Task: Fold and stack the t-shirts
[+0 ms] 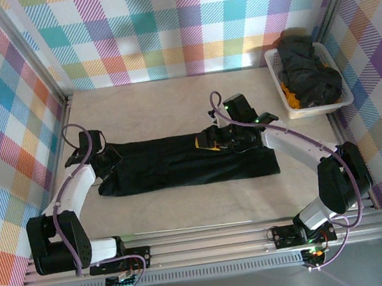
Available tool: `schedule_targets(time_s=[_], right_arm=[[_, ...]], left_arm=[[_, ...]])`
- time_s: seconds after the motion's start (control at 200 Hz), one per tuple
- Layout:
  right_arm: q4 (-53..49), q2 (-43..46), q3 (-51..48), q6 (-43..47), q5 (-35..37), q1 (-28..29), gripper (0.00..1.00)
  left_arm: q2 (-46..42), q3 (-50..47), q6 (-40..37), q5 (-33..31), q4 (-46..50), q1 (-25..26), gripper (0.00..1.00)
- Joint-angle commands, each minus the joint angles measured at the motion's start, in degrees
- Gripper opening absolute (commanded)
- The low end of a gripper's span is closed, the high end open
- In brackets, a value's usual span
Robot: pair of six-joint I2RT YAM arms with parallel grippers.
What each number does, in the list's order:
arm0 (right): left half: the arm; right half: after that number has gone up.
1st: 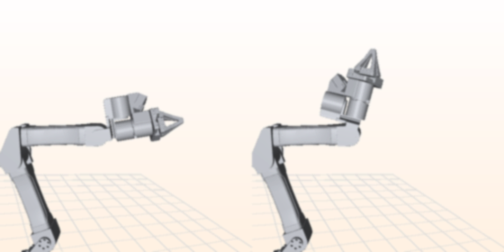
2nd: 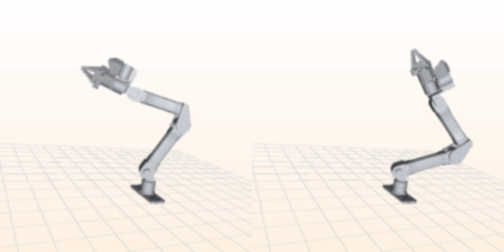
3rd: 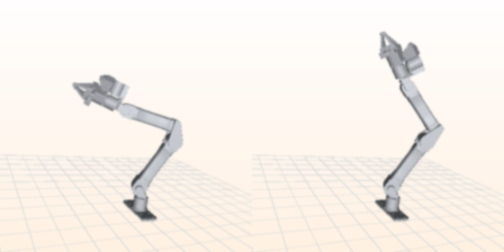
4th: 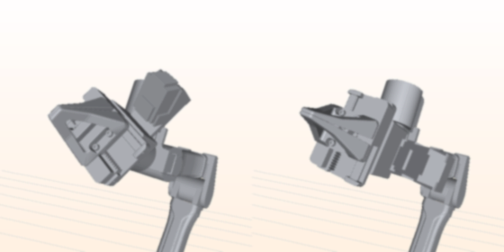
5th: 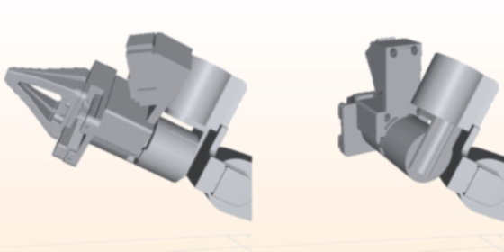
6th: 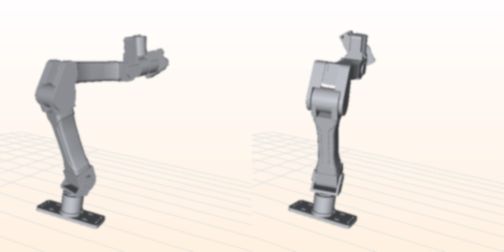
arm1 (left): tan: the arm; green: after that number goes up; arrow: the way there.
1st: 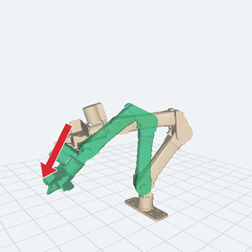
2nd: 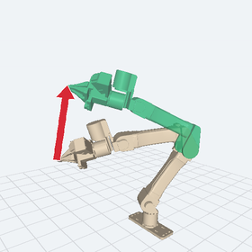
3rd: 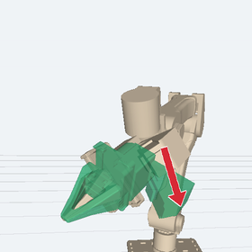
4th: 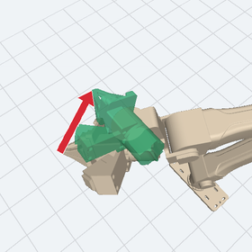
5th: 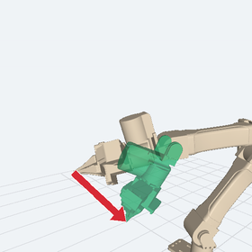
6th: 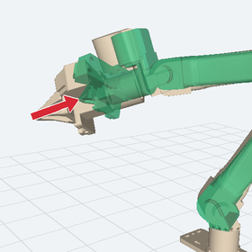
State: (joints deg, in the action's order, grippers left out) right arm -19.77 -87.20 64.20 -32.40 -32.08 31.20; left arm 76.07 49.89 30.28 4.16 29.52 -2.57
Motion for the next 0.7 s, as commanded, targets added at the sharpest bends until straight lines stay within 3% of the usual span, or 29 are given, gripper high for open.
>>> schedule_targets(time_s=[0.0, 0.695], right_arm=[[-0.9, 0.1, -0.53, 0.06, 0.13, 0.02, 0.49], [-1.35, 0.21, -1.61, -0.13, 2.24, -0.19, 0.49]], left_arm=[[3.07, 2.98, -1.72, -0.94, 3.9, -1.03, 0.0], [16.66, 12.48, -5.43, -10.9, 7.04, -2.35, 0.0]])
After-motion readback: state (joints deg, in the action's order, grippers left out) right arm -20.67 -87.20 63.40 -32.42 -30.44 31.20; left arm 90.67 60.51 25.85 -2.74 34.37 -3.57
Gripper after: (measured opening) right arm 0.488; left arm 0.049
